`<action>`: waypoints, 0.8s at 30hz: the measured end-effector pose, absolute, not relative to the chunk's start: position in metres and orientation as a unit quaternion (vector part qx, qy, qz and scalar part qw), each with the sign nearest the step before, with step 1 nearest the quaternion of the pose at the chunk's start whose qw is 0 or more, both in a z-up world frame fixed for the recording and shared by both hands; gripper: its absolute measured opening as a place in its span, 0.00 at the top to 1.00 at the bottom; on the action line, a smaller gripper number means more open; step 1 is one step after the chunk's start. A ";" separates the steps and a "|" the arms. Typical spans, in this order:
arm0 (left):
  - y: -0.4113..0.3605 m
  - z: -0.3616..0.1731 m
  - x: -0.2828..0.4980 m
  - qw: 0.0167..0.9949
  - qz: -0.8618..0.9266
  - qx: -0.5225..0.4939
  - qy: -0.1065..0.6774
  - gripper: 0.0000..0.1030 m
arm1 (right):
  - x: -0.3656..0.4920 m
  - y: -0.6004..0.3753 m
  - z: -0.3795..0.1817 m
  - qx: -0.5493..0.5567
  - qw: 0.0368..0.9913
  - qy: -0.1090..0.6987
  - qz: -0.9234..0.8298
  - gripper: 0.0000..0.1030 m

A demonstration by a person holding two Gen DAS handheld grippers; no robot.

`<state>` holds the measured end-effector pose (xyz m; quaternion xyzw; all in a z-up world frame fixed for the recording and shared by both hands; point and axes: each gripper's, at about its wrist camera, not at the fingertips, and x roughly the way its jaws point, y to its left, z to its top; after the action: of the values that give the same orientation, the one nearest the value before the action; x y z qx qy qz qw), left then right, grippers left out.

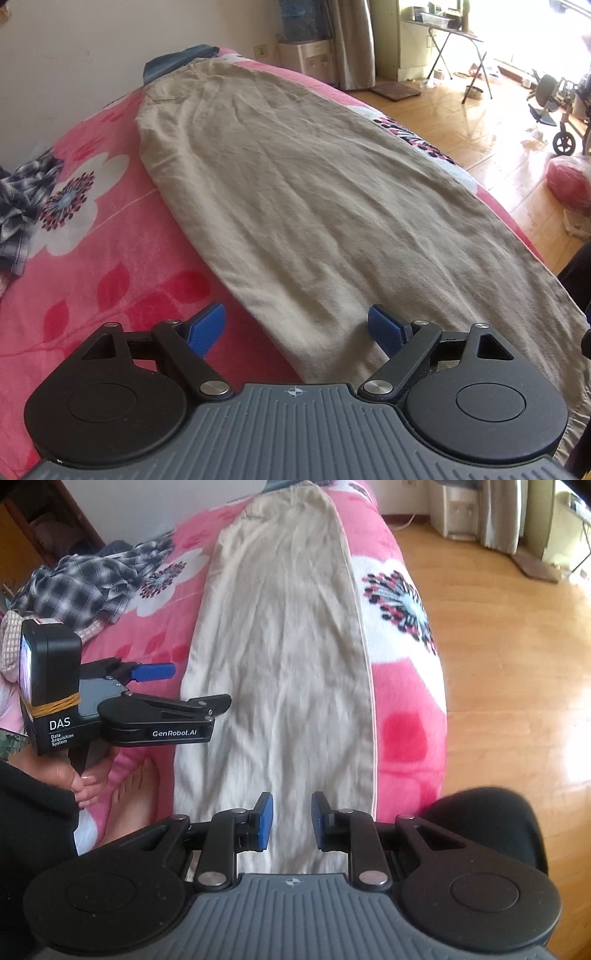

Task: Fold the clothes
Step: 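Move the open right gripper down the trousers toward the hem, then slide the open right gripper along the beige trousers to the hem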

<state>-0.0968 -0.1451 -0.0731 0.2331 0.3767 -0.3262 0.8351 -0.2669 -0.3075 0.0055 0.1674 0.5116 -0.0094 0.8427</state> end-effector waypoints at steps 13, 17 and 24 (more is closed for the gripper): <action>-0.133 -0.079 -0.093 0.826 -0.345 0.212 0.392 0.15 | -0.260 -0.313 -0.009 0.182 0.830 0.525 -0.037 0.75; -0.132 -0.081 -0.088 0.823 -0.347 0.198 0.404 0.14 | -0.252 -0.315 -0.012 0.179 0.829 0.528 -0.044 0.74; -0.127 -0.081 -0.085 0.819 -0.351 0.185 0.415 0.13 | -0.237 -0.313 -0.019 0.170 0.826 0.536 -0.041 0.69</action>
<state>-0.0853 -0.1274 -0.0815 0.1849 0.4147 -0.3510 0.8189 -0.2371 -0.3128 -0.0186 0.1701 0.5363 -0.0408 0.8257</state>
